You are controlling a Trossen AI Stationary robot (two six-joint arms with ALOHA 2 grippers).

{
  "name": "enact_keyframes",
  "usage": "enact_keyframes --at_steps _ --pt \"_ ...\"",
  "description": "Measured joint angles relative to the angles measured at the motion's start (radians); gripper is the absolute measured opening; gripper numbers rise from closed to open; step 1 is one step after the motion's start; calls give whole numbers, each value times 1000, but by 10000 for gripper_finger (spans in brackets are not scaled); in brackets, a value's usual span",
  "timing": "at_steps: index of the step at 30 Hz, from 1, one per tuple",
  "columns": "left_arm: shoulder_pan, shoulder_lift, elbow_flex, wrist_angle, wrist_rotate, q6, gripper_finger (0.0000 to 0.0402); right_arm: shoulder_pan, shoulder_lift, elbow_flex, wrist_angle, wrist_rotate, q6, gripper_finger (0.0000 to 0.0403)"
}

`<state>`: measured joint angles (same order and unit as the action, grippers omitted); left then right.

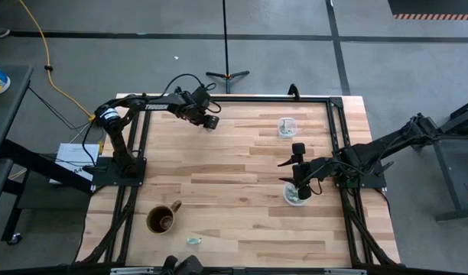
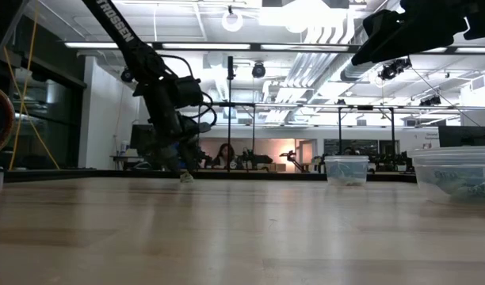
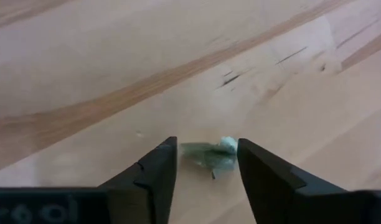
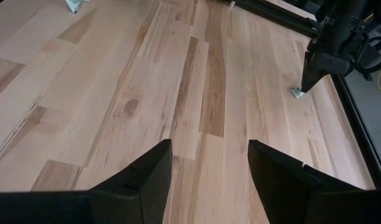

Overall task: Pick and place items into bin
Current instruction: Put the green stevia packet into the bottom transparent bin

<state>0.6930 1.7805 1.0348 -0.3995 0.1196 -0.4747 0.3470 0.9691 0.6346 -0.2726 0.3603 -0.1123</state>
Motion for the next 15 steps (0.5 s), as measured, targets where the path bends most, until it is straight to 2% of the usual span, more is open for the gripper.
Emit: enact_keyframes --at_steps 6,15 --pt "0 20 0 9 2 1 178 0 0 0 -1 0 0 201" --pt "0 42 3 9 4 2 177 0 0 0 -11 0 0 201"
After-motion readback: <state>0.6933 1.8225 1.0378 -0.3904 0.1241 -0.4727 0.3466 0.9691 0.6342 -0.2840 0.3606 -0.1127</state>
